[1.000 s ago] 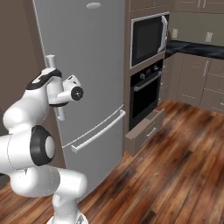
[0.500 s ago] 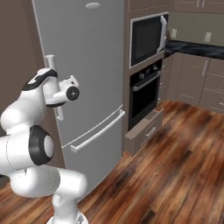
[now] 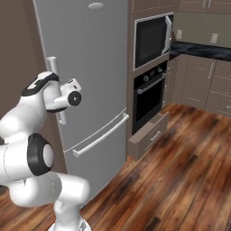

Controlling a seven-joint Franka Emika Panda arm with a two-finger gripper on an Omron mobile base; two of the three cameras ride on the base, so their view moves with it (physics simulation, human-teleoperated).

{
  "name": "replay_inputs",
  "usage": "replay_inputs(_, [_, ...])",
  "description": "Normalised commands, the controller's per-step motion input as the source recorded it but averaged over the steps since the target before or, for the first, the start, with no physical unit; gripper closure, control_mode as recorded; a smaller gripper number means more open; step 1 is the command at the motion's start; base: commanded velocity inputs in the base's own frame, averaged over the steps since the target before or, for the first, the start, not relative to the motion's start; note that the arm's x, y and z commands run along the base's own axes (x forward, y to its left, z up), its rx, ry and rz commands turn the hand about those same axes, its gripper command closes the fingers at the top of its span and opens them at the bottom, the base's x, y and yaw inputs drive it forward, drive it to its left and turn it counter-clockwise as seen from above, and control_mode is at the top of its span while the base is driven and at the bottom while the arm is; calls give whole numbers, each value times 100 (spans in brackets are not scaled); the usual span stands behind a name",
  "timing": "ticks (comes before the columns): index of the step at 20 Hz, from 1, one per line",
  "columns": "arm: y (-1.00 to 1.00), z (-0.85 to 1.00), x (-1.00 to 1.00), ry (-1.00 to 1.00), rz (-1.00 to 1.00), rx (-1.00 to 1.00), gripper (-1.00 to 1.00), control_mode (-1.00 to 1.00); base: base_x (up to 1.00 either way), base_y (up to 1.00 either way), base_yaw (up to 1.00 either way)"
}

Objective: Move the hot dog bun to the plate on the dining table and place the condiment next to that plate. Then navigate to the fridge and take the sausage and place it on the plate as well.

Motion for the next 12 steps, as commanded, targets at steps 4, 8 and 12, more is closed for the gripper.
replay_inputs(4, [-64, 5, -31, -4, 0, 7, 100, -100, 0, 0, 0])
replay_inputs(8, [-73, 11, -17, 0, 0, 8, 100, -100, 0, 0, 0])
replay_inputs(12, [-53, 10, -11, 0, 0, 9, 100, -100, 0, 0, 0])
